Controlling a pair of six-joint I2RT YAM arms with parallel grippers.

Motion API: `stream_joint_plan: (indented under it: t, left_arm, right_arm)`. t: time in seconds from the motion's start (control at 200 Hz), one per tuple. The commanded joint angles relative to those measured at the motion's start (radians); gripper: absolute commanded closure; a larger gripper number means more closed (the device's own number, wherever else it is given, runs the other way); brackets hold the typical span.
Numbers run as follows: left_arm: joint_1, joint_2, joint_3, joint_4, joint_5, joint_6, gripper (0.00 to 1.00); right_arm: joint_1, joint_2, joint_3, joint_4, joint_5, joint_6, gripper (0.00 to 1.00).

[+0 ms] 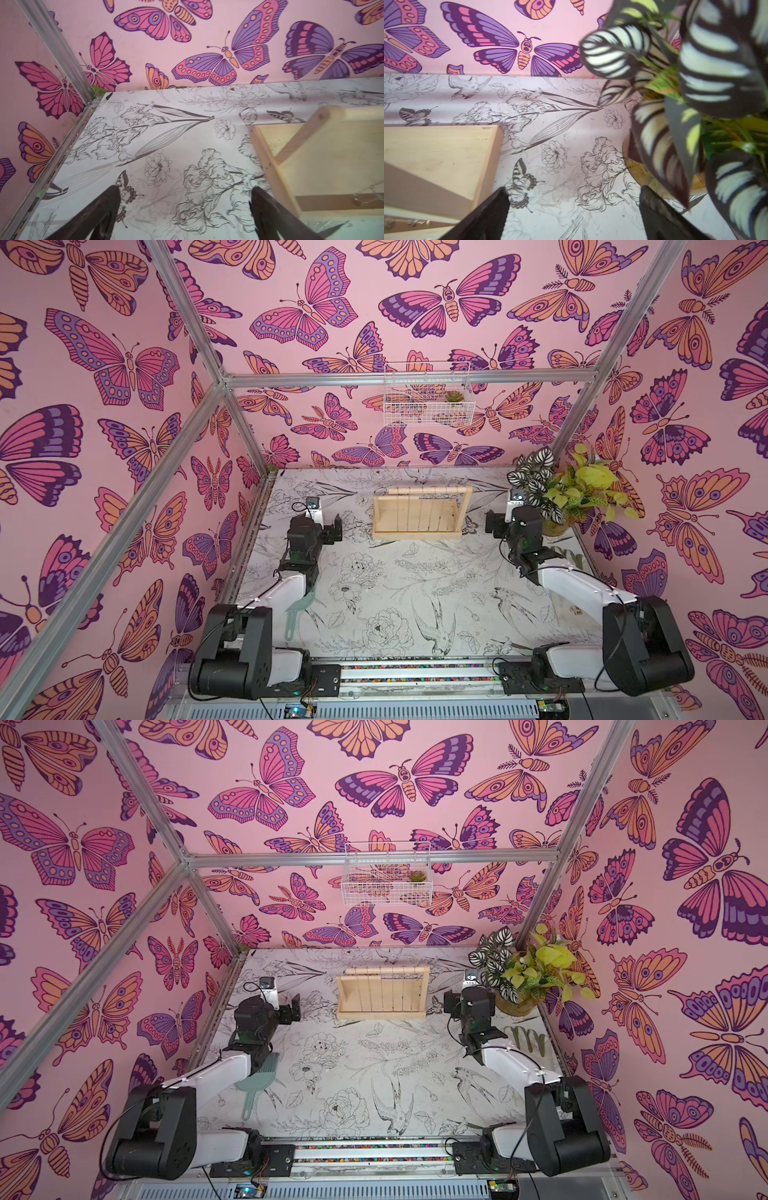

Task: Take the necklace off the jewelry display stand
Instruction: Take off the necklace from the stand.

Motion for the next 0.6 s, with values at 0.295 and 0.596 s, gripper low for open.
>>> stream_joint_plan:
  t: [0.295, 0.596]
  left_arm:
    - [-0.348, 0.056, 0.25, -0.248, -0.088, 0.011, 0.01]
    - [-0.474, 0.107, 0.358, -0.251, -0.185, -0.042, 0.0]
  right_arm:
    - [0.091, 0.004, 0.127, -0.451, 0.277, 0.192, 0.01]
    - [0.089, -0.08, 0.08, -0.499, 0.212, 0.287, 0.07]
